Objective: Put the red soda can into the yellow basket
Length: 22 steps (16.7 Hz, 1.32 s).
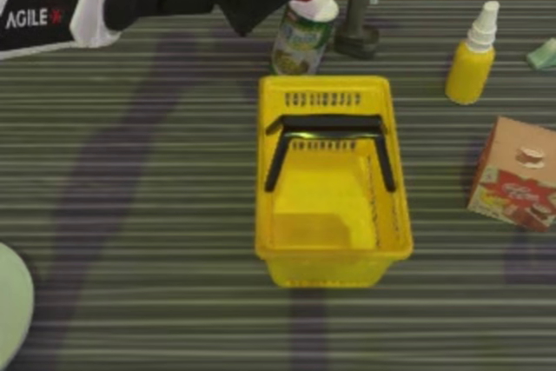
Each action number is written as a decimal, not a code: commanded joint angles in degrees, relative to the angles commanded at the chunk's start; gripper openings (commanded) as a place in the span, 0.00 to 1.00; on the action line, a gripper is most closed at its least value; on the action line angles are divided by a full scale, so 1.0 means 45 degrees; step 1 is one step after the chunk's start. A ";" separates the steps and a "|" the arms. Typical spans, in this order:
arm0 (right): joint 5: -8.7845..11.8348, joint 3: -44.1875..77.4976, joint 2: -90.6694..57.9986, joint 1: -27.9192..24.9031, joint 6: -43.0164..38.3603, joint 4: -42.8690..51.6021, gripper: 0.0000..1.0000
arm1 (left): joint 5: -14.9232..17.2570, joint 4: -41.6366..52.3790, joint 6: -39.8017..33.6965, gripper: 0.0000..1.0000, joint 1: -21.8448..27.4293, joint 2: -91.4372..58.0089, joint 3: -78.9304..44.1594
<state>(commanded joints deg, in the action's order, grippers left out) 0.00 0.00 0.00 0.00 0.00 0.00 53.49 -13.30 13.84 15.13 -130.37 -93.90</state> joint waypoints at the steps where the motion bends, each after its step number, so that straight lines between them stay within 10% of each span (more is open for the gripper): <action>1: 0.0000 0.0000 0.0000 0.0000 0.0000 0.0000 1.00 | 0.0743 -0.1243 -0.0407 0.00 0.0118 0.0316 0.0618; 8: 0.0000 0.0000 0.0000 0.0000 0.0000 0.0000 1.00 | 0.4180 -0.6306 -0.2406 0.00 0.0669 0.1871 0.3712; 22: 0.0000 0.0000 0.0000 0.0000 0.0000 0.0000 1.00 | 0.4385 -0.9800 -0.2532 0.00 0.0420 -0.0582 0.4400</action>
<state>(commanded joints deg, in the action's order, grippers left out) 0.00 0.00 0.00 0.00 0.00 0.00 73.22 -57.40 2.44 17.02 -132.99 -74.10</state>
